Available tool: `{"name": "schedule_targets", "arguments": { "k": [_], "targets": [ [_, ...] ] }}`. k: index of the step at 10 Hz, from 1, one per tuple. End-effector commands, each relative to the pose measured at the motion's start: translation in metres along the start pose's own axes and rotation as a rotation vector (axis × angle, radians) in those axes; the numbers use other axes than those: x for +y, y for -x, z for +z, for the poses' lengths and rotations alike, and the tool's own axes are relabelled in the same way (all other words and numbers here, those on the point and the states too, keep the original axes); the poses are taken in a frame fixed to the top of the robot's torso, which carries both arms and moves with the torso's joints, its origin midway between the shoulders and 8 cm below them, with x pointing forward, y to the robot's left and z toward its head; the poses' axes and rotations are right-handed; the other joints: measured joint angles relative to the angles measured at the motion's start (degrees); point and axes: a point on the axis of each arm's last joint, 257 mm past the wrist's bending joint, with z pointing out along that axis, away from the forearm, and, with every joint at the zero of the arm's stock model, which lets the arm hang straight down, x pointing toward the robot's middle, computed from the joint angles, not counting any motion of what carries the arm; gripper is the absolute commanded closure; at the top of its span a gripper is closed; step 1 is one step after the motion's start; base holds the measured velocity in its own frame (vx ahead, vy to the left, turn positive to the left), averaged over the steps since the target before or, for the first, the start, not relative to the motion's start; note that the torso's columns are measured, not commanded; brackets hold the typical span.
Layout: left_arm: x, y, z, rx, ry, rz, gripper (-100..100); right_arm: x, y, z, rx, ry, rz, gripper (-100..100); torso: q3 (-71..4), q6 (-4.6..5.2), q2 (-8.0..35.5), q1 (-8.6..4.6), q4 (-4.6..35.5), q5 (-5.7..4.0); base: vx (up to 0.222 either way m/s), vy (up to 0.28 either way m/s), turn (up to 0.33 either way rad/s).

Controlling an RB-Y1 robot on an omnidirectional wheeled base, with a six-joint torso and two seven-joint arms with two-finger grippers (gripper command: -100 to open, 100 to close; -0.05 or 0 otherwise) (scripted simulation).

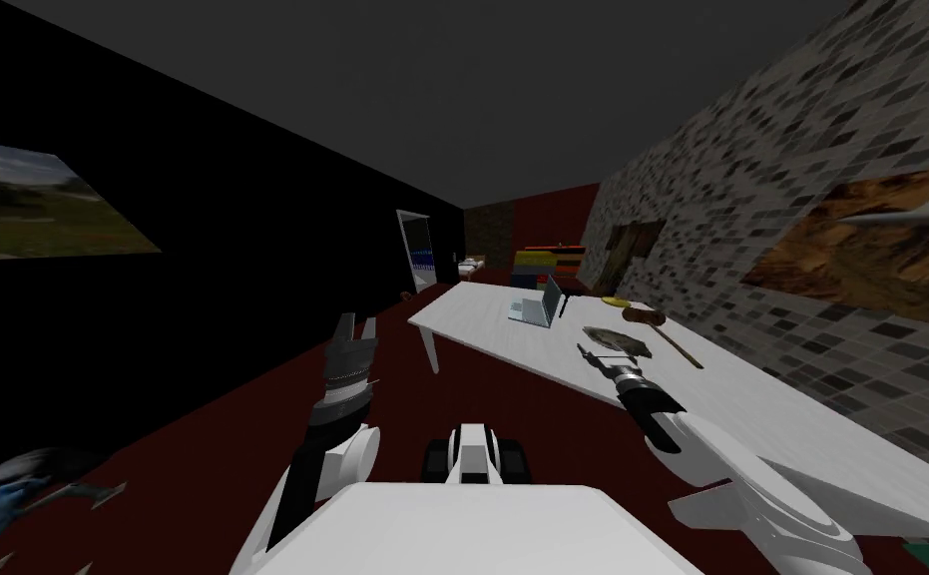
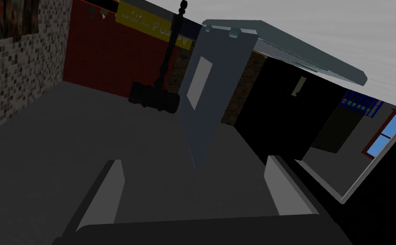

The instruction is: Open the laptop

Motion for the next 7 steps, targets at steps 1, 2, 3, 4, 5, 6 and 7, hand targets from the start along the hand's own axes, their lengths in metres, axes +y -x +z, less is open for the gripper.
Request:
{"name": "schedule_targets", "arguments": {
  "k": [1,2,3,4,5,6,7],
  "targets": [
    [0.0,0.0,0.0,0.0,0.0,0.0,0,-0.031,0.009,0.012,-0.008,-0.037,-0.177,-100,0.0,-0.03,0.0,0.05,0.0,0.02,0.068,-0.053,0.313],
    [0.0,0.0,0.0,0.0,0.0,0.0,0,-0.041,0.014,0.016,-0.013,-0.051,-0.237,-100,0.0,-0.02,0.0,0.03,0.0,0.02,0.067,-0.056,0.284],
    [0.0,0.0,0.0,0.0,0.0,0.0,0,-0.051,0.02,0.02,-0.017,-0.065,-0.295,-100,0.0,-0.01,0.0,0.02,0.0,0.02,0.054,-0.051,0.267],
    [0.0,0.0,0.0,0.0,0.0,0.0,0,-0.061,0.026,0.023,-0.022,-0.078,-0.35,-100,0.0,-0.02,0.1,0.04,0.0,0.02,0.048,-0.051,0.318],
    [0.0,0.0,0.0,0.0,0.0,0.0,0,-0.07,0.032,0.027,-0.026,-0.091,-0.401,-100,0.1,-0.04,0.1,0.04,0.0,0.01,0.041,-0.057,0.26],
    [0.0,0.0,0.0,0.0,0.0,0.0,0,-0.078,0.038,0.029,-0.03,-0.103,-0.449,-100,0.1,0.01,0.1,0.01,0.0,0.01,0.043,-0.053,0.194],
    [0.0,0.0,0.0,0.0,0.0,0.0,0,-0.086,0.044,0.032,-0.034,-0.115,-0.493,-100,0.1,0.0,0.1,0.02,0.0,0.01,0.038,-0.051,0.178]
  ]
}}
